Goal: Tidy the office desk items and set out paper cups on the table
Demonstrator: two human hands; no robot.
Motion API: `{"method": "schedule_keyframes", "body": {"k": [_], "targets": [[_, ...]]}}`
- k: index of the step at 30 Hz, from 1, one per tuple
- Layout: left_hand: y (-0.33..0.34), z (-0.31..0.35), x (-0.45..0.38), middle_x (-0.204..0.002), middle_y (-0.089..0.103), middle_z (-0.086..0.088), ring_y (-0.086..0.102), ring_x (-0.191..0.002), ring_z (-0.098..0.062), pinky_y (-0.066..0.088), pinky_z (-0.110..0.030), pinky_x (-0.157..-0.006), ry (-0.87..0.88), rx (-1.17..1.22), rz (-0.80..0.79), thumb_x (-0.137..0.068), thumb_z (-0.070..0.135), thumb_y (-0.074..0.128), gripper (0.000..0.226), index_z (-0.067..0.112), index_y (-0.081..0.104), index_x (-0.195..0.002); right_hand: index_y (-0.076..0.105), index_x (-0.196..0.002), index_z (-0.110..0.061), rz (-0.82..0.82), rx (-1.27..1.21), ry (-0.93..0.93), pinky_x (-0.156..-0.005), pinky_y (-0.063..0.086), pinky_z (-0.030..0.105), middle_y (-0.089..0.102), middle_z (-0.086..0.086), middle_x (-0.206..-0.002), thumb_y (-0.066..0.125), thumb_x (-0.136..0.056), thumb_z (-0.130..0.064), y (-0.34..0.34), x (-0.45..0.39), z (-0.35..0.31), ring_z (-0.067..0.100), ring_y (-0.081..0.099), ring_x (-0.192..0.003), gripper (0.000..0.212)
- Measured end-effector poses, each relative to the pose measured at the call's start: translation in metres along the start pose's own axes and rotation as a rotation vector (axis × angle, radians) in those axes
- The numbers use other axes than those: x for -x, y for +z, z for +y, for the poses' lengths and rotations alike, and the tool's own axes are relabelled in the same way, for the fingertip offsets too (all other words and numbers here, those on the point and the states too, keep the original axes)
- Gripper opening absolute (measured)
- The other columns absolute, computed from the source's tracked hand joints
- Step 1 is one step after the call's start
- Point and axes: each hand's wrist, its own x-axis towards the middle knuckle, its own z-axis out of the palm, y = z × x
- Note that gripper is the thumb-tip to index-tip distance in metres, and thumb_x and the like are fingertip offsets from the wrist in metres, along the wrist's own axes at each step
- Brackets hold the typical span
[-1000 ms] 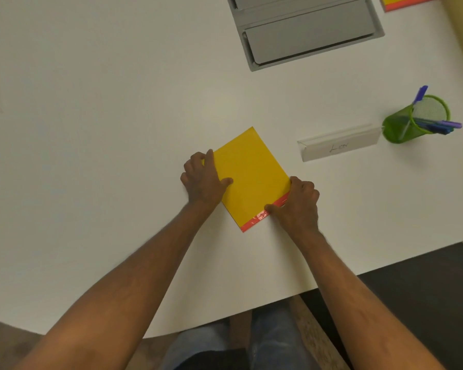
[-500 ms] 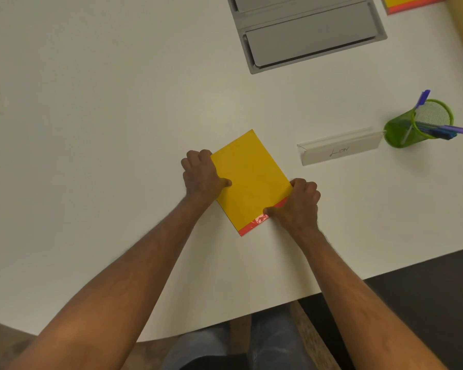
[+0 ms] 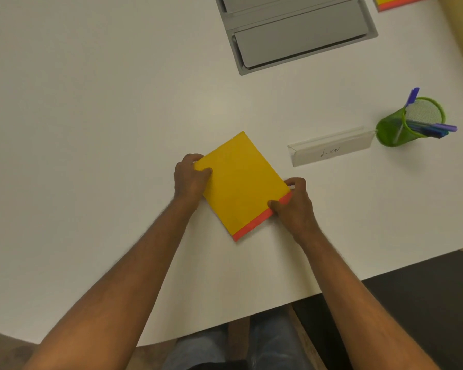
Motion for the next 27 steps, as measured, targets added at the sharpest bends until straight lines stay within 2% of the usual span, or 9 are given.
{"method": "schedule_keyframes", "body": {"k": [4, 6, 9, 11, 14, 19, 23, 27], "targets": [[0.001, 0.029, -0.001, -0.124, 0.058, -0.005, 0.06, -0.1, -0.021, 0.056, -0.037, -0.081, -0.175, 0.379, 0.016, -0.09, 0.01, 0.066, 0.044, 0.018, 0.058, -0.132, 0.047, -0.127, -0.021, 0.0, -0.166, 0.023, -0.082, 0.061, 0.051, 0.053, -0.002, -0.106, 0.073, -0.087, -0.004, -0.033, -0.006, -0.022, 0.032, 0.064, -0.103, 0.05], [0.002, 0.055, 0.002, -0.123, 0.06, -0.011, 0.063, -0.096, -0.024, 0.058, -0.041, -0.083, -0.269, 0.612, -0.022, -0.092, 0.004, 0.064, 0.044, 0.013, 0.056, -0.134, 0.05, -0.129, -0.018, 0.017, -0.244, 0.021, -0.076, 0.063, 0.043, 0.053, -0.001, -0.109, 0.07, -0.089, -0.001, -0.057, -0.009, -0.041, 0.033, 0.065, -0.104, 0.048], [0.01, 0.098, 0.005, -0.114, 0.069, -0.015, 0.067, -0.095, -0.027, 0.06, -0.043, -0.089, -0.273, 0.841, -0.1, -0.095, -0.003, 0.055, 0.038, 0.0, 0.057, -0.133, 0.054, -0.13, -0.015, 0.052, -0.322, 0.007, -0.063, 0.061, 0.024, 0.054, 0.006, -0.114, 0.065, -0.092, 0.004, -0.097, -0.02, -0.072, 0.025, 0.068, -0.094, 0.045], [0.018, 0.13, 0.007, -0.107, 0.073, -0.012, 0.071, -0.094, -0.026, 0.061, -0.039, -0.084, -0.229, 0.922, -0.173, -0.098, -0.003, 0.051, 0.034, -0.002, 0.06, -0.13, 0.055, -0.131, -0.013, 0.081, -0.354, -0.012, -0.063, 0.061, 0.024, 0.054, 0.011, -0.116, 0.063, -0.092, 0.007, -0.124, -0.033, -0.092, 0.022, 0.067, -0.088, 0.044], [0.035, 0.178, 0.002, -0.112, 0.076, -0.011, 0.074, -0.1, -0.026, 0.062, -0.04, -0.086, -0.147, 0.928, -0.266, -0.1, 0.002, 0.049, 0.033, 0.004, 0.062, -0.131, 0.055, -0.132, -0.011, 0.128, -0.361, -0.046, -0.069, 0.062, 0.029, 0.055, 0.018, -0.124, 0.061, -0.093, 0.009, -0.167, -0.061, -0.118, 0.022, 0.066, -0.089, 0.045], [0.072, 0.259, -0.026, -0.116, 0.076, -0.004, 0.074, -0.103, -0.027, 0.061, -0.041, -0.083, -0.019, 0.832, -0.419, -0.1, 0.004, 0.05, 0.04, 0.024, 0.06, -0.134, 0.056, -0.132, -0.013, 0.165, -0.412, -0.085, -0.074, 0.061, 0.033, 0.06, 0.012, -0.119, 0.059, -0.095, 0.007, -0.24, -0.125, -0.15, 0.024, 0.069, -0.094, 0.042], [0.118, 0.315, -0.051, -0.114, 0.076, -0.005, 0.075, -0.102, -0.028, 0.061, -0.04, -0.081, 0.056, 0.765, -0.517, -0.1, 0.006, 0.052, 0.045, 0.023, 0.052, -0.142, 0.055, -0.134, -0.013, 0.195, -0.503, -0.071, -0.073, 0.06, 0.03, 0.065, 0.01, -0.115, 0.06, -0.096, 0.005, -0.282, -0.183, -0.165, 0.023, 0.068, -0.095, 0.042], [0.169, 0.356, -0.082, -0.111, 0.077, -0.008, 0.075, -0.1, -0.032, 0.062, -0.046, -0.087, 0.053, 0.788, -0.514, -0.102, 0.006, 0.052, 0.042, 0.018, 0.052, -0.142, 0.052, -0.137, -0.011, 0.237, -0.521, -0.062, -0.075, 0.059, 0.032, 0.064, 0.011, -0.114, 0.059, -0.097, 0.005, -0.308, -0.238, -0.166, 0.022, 0.065, -0.092, 0.044]]}}
